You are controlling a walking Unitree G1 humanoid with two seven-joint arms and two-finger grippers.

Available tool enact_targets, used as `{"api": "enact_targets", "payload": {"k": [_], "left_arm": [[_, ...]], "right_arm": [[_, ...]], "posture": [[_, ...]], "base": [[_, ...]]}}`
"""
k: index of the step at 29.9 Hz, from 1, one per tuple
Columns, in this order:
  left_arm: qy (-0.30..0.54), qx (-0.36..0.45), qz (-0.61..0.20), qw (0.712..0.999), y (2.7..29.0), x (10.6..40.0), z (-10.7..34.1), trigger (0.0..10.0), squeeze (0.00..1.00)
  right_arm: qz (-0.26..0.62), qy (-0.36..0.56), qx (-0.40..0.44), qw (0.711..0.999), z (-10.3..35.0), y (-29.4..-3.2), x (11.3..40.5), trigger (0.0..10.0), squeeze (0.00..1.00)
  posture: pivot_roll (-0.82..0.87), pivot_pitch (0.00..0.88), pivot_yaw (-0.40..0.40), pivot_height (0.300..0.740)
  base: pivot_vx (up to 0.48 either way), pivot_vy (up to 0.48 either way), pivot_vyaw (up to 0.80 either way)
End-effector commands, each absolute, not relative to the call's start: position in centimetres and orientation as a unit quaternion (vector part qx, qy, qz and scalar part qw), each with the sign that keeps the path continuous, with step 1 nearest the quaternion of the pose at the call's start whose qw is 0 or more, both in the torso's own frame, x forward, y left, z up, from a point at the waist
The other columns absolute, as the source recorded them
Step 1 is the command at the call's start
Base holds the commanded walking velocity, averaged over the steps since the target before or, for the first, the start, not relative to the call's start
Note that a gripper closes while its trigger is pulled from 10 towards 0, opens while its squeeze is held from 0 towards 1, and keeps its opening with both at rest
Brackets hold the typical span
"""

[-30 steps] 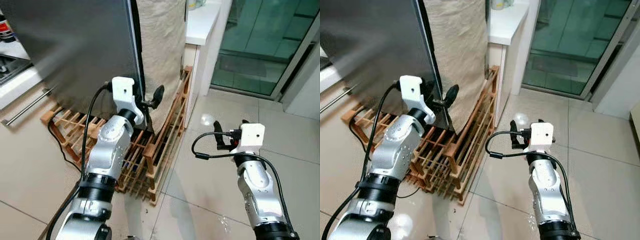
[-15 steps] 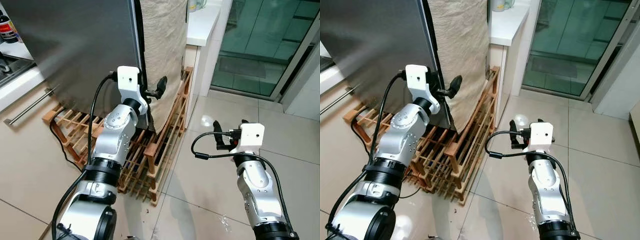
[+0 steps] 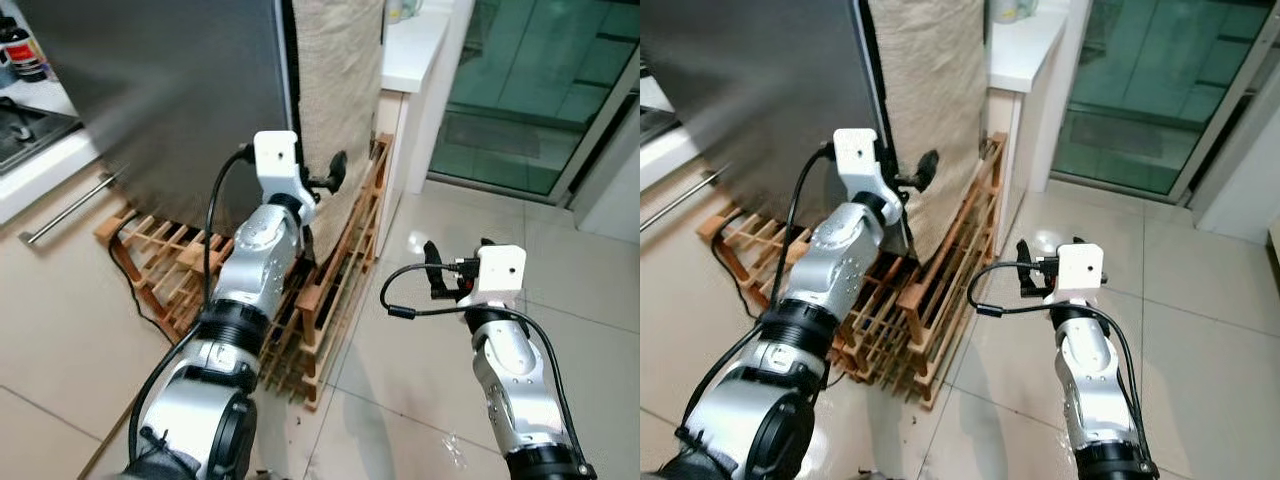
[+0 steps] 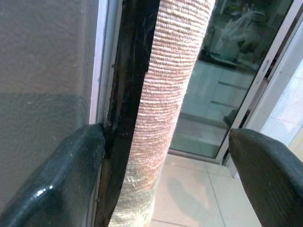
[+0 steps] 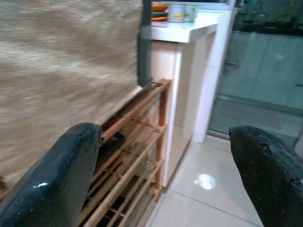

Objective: Restocking fridge

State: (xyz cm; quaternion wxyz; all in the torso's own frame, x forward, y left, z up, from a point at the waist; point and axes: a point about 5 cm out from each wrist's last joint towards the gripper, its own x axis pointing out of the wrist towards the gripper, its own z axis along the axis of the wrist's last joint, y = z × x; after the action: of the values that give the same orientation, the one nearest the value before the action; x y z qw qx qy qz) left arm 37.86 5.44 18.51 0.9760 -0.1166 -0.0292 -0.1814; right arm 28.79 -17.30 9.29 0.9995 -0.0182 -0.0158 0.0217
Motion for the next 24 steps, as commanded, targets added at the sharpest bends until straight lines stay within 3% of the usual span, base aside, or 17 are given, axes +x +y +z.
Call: {"api": "enact_targets", "payload": {"k": [1, 4, 8, 11, 12, 13, 14, 16, 17, 19, 20, 21, 23, 24], "left_arm": [[-0.061, -0.102, -0.229, 0.966, 3.0, 38.0, 20.8, 10.0, 0.00], [-0.057, -0.100, -0.253, 0.961, 1.9, 38.1, 21.0, 10.0, 0.00], [-0.045, -0.164, -0.342, 0.924, -1.5, 37.5, 21.7, 10.0, 0.00], [-0.030, -0.165, -0.353, 0.921, -2.3, 37.3, 21.2, 10.0, 0.00], [-0.033, -0.179, -0.383, 0.906, -3.2, 36.8, 21.6, 10.0, 0.00], [-0.047, -0.206, -0.464, 0.860, -5.8, 35.3, 22.9, 10.0, 0.00], [-0.047, -0.206, -0.464, 0.860, -5.8, 35.3, 22.9, 10.0, 0.00], [-0.057, -0.226, -0.540, 0.809, -8.2, 33.5, 24.0, 10.0, 0.00], [-0.057, -0.226, -0.540, 0.809, -8.2, 33.5, 24.0, 10.0, 0.00], [-0.061, -0.262, -0.600, 0.753, -9.4, 32.0, 25.0, 10.0, 0.00], [-0.074, -0.305, -0.657, 0.685, -10.0, 30.3, 26.4, 10.0, 0.00], [-0.074, -0.305, -0.657, 0.685, -10.0, 30.3, 26.4, 10.0, 0.00], [-0.085, -0.313, -0.690, 0.647, -9.8, 29.3, 27.1, 10.0, 0.00], [-0.090, -0.308, -0.695, 0.644, -9.5, 29.2, 27.1, 10.0, 0.00]], "right_arm": [[0.029, -0.028, -0.020, 0.999, 10.1, -17.0, 29.3, 10.0, 0.00], [0.027, -0.030, -0.020, 0.999, 10.2, -17.1, 29.4, 10.0, 0.00], [0.026, -0.030, -0.022, 0.999, 10.3, -17.2, 29.5, 10.0, 0.00], [0.028, -0.029, -0.023, 0.999, 10.2, -17.1, 29.5, 10.0, 0.00], [0.031, -0.028, -0.024, 0.999, 10.2, -16.9, 29.5, 10.0, 0.00], [0.033, -0.026, -0.024, 0.999, 10.1, -16.8, 29.4, 10.0, 0.00], [0.033, -0.026, -0.024, 0.999, 10.1, -16.8, 29.4, 10.0, 0.00], [0.033, -0.022, -0.023, 0.999, 9.9, -16.8, 29.2, 10.0, 0.00], [0.033, -0.022, -0.023, 0.999, 9.9, -16.8, 29.2, 10.0, 0.00], [0.036, -0.018, -0.022, 0.999, 9.7, -16.7, 29.0, 10.0, 0.00], [0.039, -0.011, -0.022, 0.999, 9.3, -16.7, 28.6, 10.0, 0.00], [0.039, -0.011, -0.022, 0.999, 9.3, -16.7, 28.6, 10.0, 0.00], [0.040, -0.002, -0.023, 0.999, 8.8, -16.8, 28.2, 10.0, 0.00], [0.041, 0.002, -0.023, 0.999, 8.6, -16.9, 27.9, 10.0, 0.00]], "posture": [[-0.14, 0.000, 0.076, 0.740], [-0.15, 0.000, 0.078, 0.740], [-0.15, 0.000, 0.079, 0.740], [-0.16, 0.000, 0.085, 0.740], [-0.17, 0.000, 0.090, 0.740], [-0.18, 0.000, 0.092, 0.740], [-0.18, 0.000, 0.092, 0.740], [-0.18, 0.000, 0.090, 0.740], [-0.18, 0.000, 0.090, 0.740], [-0.18, 0.000, 0.092, 0.740], [-0.18, 0.000, 0.092, 0.740], [-0.18, 0.000, 0.092, 0.740], [-0.18, 0.000, 0.093, 0.740], [-0.18, 0.000, 0.094, 0.740]], "base": [[0.000, 0.000, 0.00], [0.000, 0.000, 0.00], [0.000, 0.000, 0.00], [0.000, 0.000, 0.00], [0.000, 0.000, 0.00], [0.000, 0.000, 0.00], [0.000, 0.000, 0.00], [0.000, 0.000, 0.00], [0.000, 0.000, 0.00], [0.000, 0.000, 0.00], [0.000, 0.000, 0.00], [0.000, 0.000, 0.00], [0.000, 0.000, 0.00], [0.000, 0.000, 0.00]]}}
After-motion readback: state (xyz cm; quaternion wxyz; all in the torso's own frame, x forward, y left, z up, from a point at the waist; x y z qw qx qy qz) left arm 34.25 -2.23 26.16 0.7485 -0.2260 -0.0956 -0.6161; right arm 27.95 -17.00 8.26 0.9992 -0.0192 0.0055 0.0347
